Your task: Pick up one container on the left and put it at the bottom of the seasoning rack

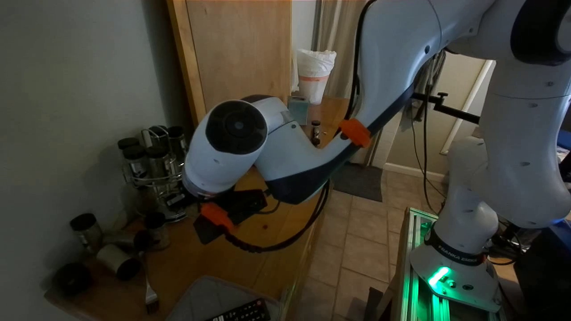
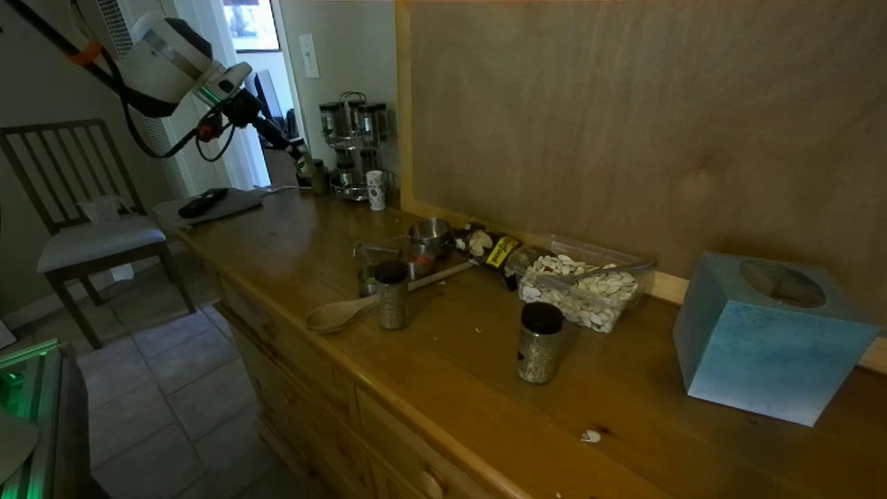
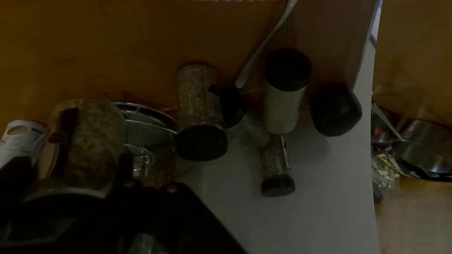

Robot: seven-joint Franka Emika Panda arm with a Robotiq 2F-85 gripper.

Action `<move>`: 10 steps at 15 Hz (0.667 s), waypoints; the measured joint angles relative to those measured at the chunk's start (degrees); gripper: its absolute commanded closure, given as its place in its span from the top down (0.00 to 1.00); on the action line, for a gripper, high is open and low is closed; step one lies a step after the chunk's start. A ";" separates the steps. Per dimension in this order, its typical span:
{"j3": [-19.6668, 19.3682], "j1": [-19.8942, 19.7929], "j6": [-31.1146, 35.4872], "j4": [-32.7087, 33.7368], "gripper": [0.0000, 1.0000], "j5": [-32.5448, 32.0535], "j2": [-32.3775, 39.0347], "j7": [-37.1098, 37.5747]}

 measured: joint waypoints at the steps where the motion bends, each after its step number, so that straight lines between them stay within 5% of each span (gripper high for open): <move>1: 0.00 -0.12 0.05 0.37 0.23 -1.59 0.59 1.30; 10: -0.02 -0.85 0.23 4.76 0.23 -15.29 5.72 10.84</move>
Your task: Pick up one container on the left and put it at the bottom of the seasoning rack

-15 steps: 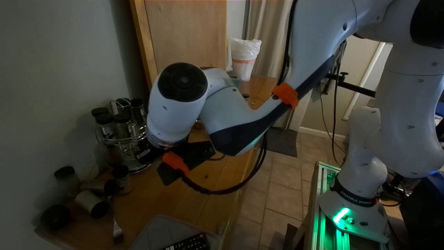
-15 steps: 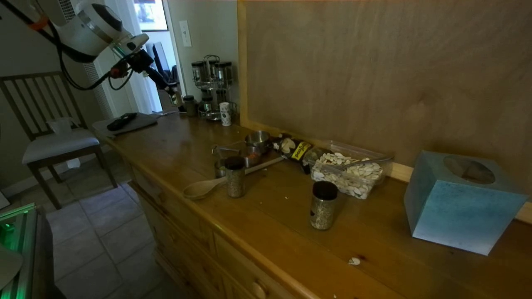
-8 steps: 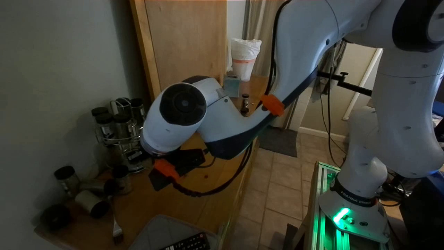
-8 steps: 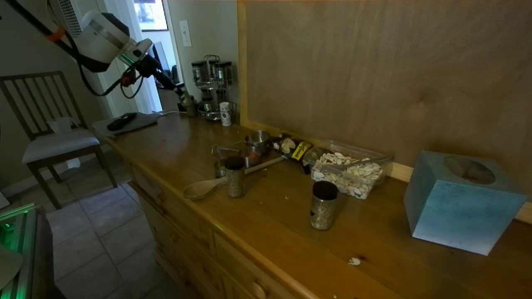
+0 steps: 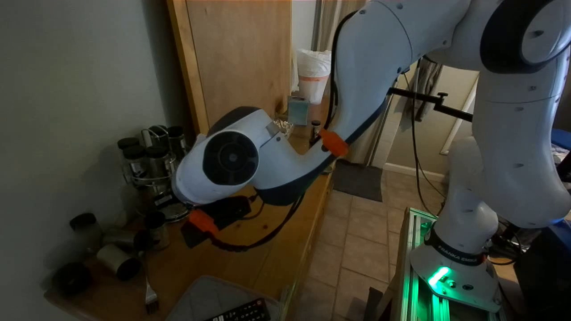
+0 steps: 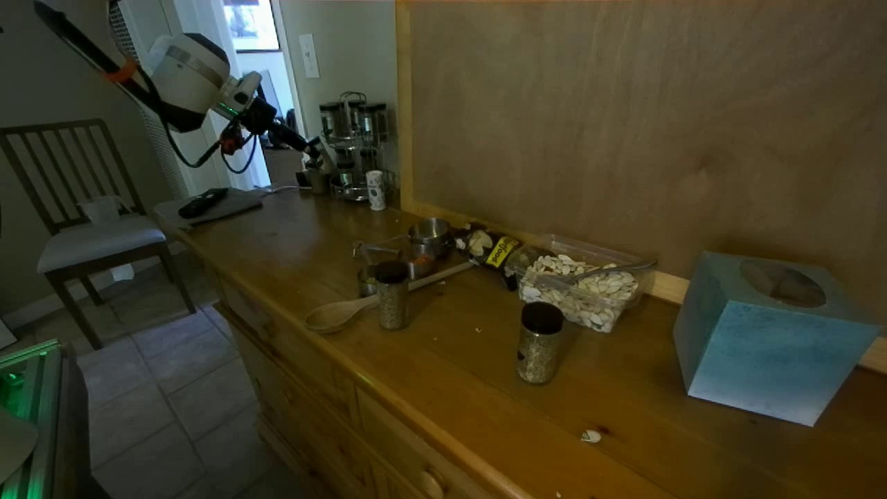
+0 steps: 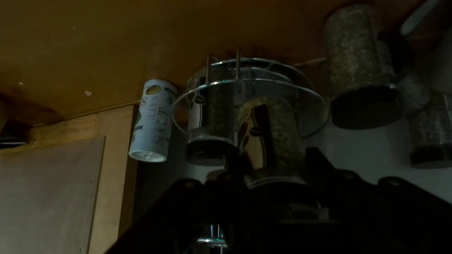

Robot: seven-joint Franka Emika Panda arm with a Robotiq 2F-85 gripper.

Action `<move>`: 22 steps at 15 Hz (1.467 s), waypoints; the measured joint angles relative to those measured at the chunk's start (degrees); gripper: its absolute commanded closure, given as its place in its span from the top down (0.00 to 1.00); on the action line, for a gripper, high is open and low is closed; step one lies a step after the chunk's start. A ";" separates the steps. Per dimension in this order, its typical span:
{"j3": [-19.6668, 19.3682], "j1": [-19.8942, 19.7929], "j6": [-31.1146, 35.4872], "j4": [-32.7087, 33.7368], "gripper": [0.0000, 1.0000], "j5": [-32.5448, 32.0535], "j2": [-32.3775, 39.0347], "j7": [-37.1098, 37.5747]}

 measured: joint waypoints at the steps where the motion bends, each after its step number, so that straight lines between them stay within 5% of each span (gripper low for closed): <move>1: 0.00 -0.13 0.00 0.44 0.23 -0.97 0.49 0.45; 22: 0.15 -2.15 1.95 6.24 0.23 -4.01 6.91 3.29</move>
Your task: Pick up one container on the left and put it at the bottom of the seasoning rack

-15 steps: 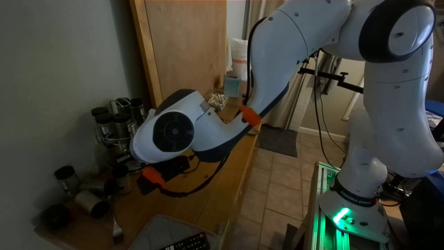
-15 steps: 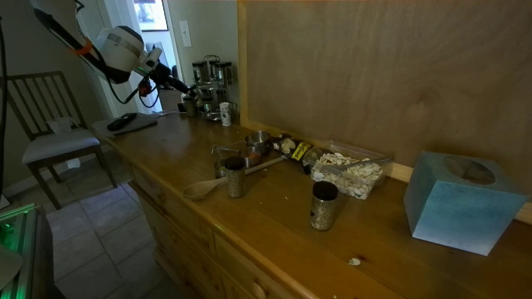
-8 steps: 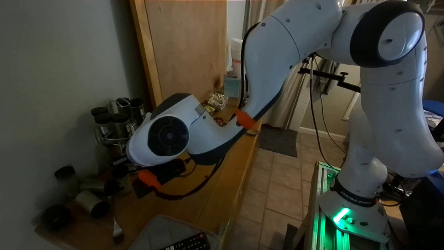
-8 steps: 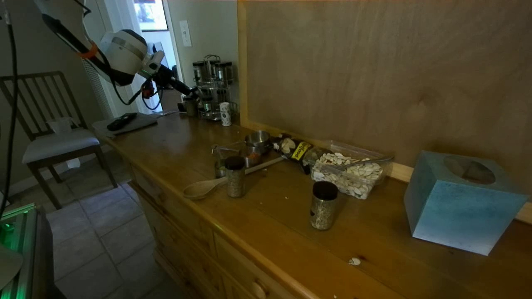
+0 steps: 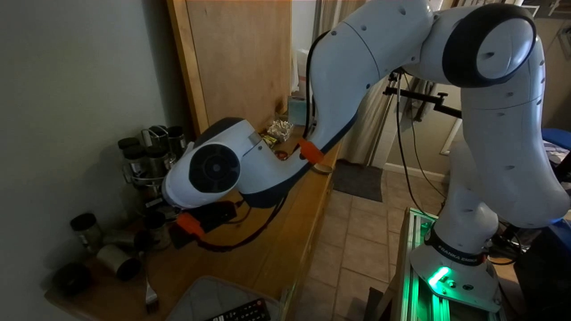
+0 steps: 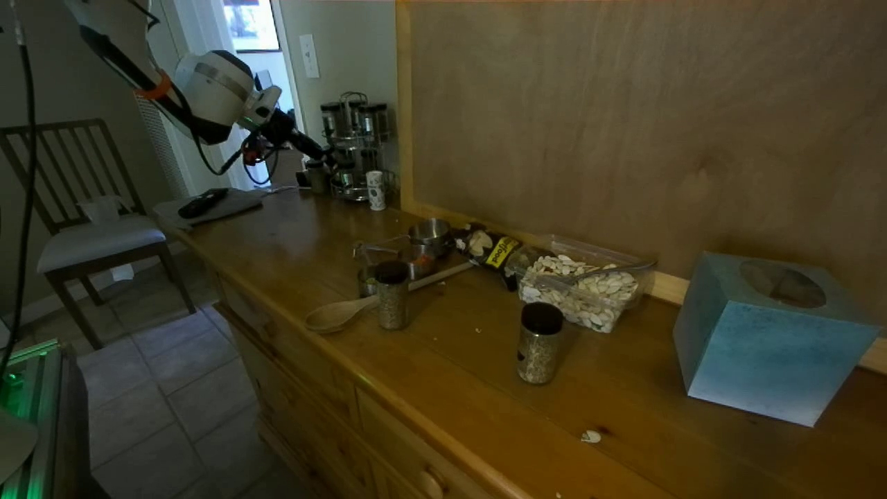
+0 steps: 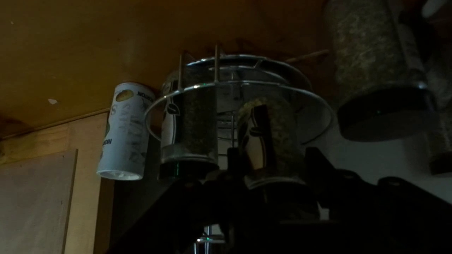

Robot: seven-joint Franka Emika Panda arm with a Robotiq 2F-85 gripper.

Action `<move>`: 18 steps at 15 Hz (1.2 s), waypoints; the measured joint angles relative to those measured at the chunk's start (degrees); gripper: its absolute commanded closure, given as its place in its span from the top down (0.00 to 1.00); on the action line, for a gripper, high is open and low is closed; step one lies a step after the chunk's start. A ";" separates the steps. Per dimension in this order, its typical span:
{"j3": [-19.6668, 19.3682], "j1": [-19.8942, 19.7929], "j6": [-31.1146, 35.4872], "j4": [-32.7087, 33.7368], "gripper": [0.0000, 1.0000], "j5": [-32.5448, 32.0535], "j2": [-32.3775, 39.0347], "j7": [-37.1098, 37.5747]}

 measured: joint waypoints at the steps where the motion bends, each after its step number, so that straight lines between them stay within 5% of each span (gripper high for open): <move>1: 0.01 -0.11 0.31 0.05 0.23 0.00 0.13 0.10; 9: 0.18 -1.80 5.14 0.21 0.23 1.87 0.89 0.45; 18: 0.27 -4.15 6.84 0.41 0.23 15.26 1.38 -6.22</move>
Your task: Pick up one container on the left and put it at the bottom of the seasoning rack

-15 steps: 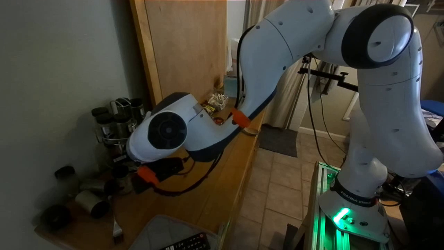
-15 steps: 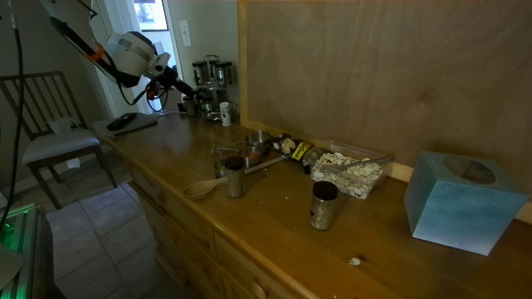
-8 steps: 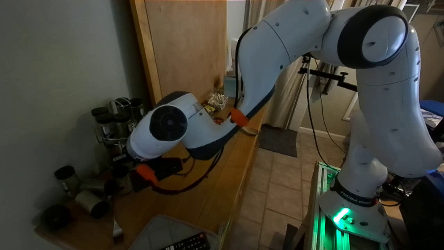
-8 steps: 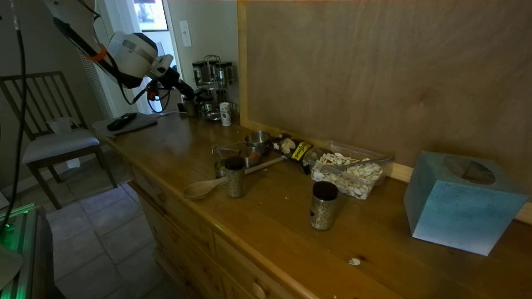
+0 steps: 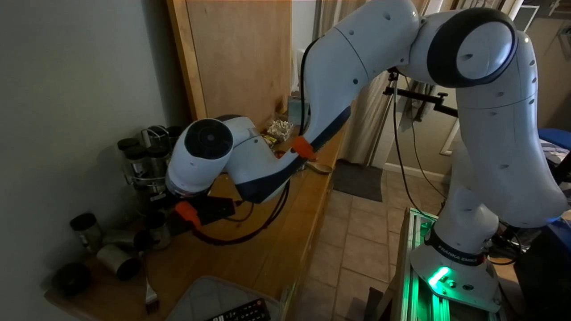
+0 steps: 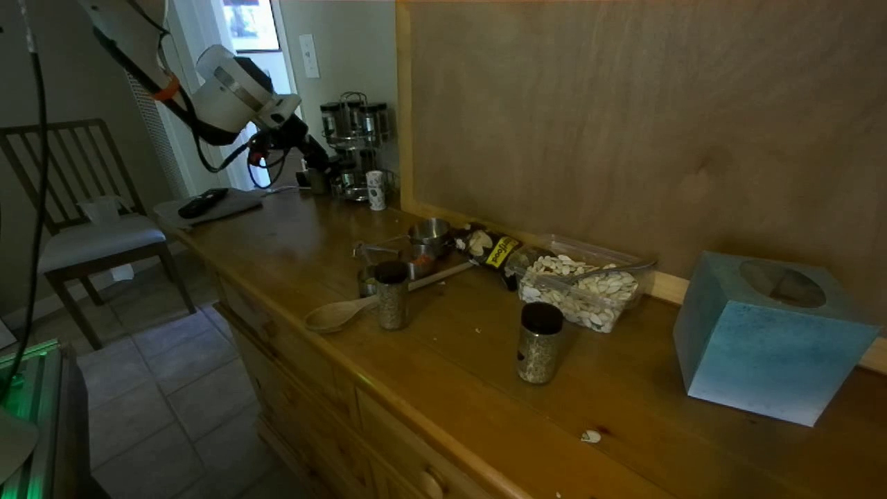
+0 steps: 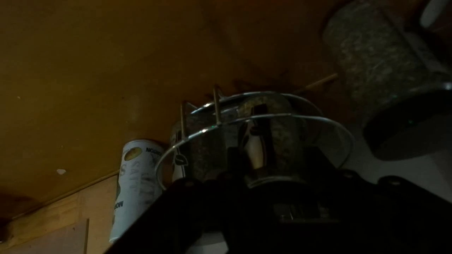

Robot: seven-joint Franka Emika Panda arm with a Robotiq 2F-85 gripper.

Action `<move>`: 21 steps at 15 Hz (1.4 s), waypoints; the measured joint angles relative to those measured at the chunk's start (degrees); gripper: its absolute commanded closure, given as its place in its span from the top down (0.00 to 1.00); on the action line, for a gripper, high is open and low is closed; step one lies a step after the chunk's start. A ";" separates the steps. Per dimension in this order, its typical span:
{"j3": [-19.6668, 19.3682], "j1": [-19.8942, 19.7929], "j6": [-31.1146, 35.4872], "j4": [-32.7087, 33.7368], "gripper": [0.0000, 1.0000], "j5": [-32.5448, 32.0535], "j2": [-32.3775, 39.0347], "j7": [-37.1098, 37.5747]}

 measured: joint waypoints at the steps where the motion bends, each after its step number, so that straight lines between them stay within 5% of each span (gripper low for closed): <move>1: -0.03 -0.06 0.00 0.13 0.73 1.26 0.00 -0.80; 6: -0.21 -0.10 0.00 0.45 0.99 7.20 0.03 -4.35; 21: 0.12 1.07 0.25 0.03 1.00 38.25 -2.84 -27.00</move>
